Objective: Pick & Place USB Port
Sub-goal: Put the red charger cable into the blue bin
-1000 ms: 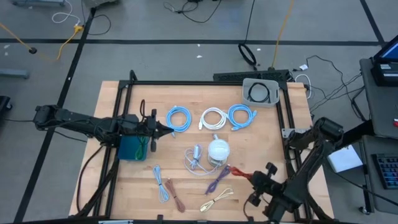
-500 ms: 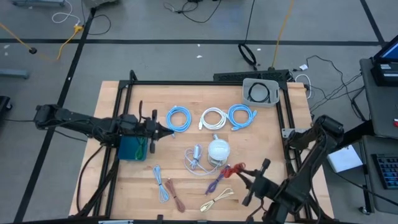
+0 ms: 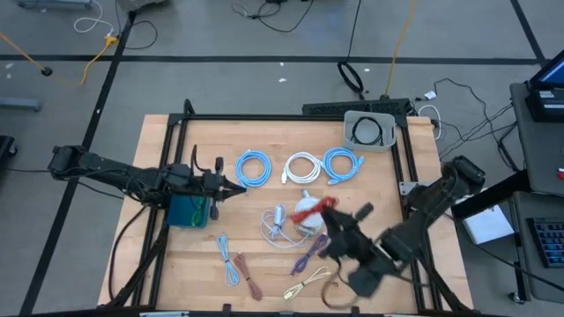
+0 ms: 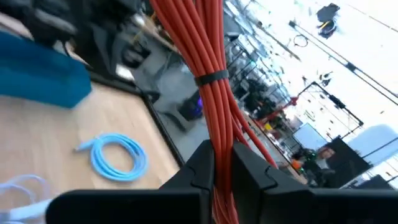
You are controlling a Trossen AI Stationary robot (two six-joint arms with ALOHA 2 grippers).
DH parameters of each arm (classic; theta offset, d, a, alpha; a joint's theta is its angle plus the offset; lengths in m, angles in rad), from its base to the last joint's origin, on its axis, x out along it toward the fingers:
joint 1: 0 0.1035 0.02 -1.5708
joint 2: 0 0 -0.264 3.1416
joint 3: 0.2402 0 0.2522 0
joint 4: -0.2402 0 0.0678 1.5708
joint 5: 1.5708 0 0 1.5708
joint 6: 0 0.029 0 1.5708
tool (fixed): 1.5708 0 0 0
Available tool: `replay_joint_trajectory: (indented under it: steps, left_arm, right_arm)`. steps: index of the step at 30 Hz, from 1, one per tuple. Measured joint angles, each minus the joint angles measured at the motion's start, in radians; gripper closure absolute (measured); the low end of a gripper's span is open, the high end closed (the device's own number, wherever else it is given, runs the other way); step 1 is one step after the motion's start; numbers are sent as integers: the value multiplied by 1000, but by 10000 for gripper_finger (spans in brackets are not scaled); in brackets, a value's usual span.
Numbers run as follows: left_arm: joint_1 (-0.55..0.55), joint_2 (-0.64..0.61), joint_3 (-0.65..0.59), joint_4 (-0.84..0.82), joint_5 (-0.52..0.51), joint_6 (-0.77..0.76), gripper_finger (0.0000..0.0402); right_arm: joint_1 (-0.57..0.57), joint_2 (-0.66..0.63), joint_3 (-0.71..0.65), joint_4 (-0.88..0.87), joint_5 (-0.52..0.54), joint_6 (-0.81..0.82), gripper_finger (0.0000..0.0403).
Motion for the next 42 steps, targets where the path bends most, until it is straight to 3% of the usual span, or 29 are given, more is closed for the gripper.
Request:
replay_joint_trajectory:
  steps: [2, 4, 10, 14, 19, 24, 26, 29, 33, 39, 42]
  left_arm:
    - [0, 0, 0, 0, 0, -5, 380]
    - [0, 0, 0, 0, 1, -6, 380]
    - [0, 0, 0, -2, 2, -5, 380]
    - [0, 0, 0, -2, 3, -7, 380]
    - [0, 0, 0, 86, 15, 16, 380]
    - [0, -1, 0, 311, 28, 147, 380]
    - [3, 11, 17, 323, 23, 215, 380]
    - [3, 75, 63, 253, -64, 315, 380]
    - [9, 222, 135, 207, -183, 404, 380]
    - [17, 309, 236, 168, -185, 422, 377]
    - [17, 309, 245, 181, -145, 432, 356]
  right_arm:
    - [-64, -30, -2, -14, -107, -3, 383]
    - [-130, -72, -25, 20, -278, -49, 383]
    - [-282, -192, -192, 466, -1081, -335, 383]
    - [-376, -293, -263, 504, -1335, -347, 383]
    - [-548, -412, -367, 519, -1537, -282, 383]
    - [-772, -460, -464, 656, -1637, -151, 383]
    - [-848, -451, -489, 716, -1722, -84, 383]
    - [-917, -402, -495, 821, -1813, 3, 383]
    - [-950, -307, -485, 853, -1855, 73, 383]
    - [-917, -253, -477, 823, -1879, 121, 383]
    - [-882, -254, -477, 816, -1878, 141, 383]
